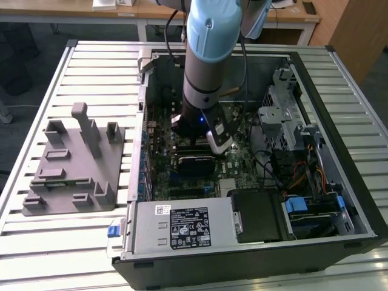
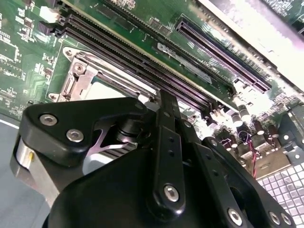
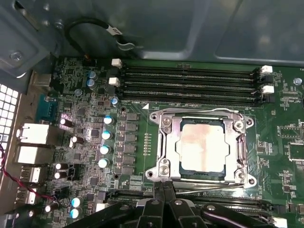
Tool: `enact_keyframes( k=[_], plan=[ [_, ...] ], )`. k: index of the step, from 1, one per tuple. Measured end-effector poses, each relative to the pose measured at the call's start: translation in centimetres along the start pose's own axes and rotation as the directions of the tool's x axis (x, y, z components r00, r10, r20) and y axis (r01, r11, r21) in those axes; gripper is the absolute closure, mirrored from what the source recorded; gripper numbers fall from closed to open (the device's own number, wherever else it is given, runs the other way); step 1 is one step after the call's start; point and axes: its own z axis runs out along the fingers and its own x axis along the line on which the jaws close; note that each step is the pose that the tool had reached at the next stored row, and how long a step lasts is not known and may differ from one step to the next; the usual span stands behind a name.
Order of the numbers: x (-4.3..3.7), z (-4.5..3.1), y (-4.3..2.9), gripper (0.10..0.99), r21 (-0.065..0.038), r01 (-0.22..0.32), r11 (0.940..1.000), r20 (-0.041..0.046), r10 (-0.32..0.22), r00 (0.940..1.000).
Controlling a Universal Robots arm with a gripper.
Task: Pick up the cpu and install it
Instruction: 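Install the second cpu locking lever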
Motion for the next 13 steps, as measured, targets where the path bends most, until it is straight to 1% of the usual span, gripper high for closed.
enact_keyframes(
  k=[4, 7, 10, 13],
  plan=[
    [0.18, 0.06, -0.13, 0.980, -0.003, 0.000, 1.0000, 0.0001, 0.000, 1.0000],
    [0.33, 0.16, -0.20, 0.980, -0.007, 0.000, 1.0000, 0.0003, 0.000, 1.0000],
    [0.36, 0.28, -0.25, 0.980, -0.018, 0.001, 0.9998, 0.0007, -0.001, 1.0000],
    [0.36, 0.46, -0.38, 0.980, -0.035, 0.002, 0.9994, 0.0014, -0.002, 1.0000]
  ],
)
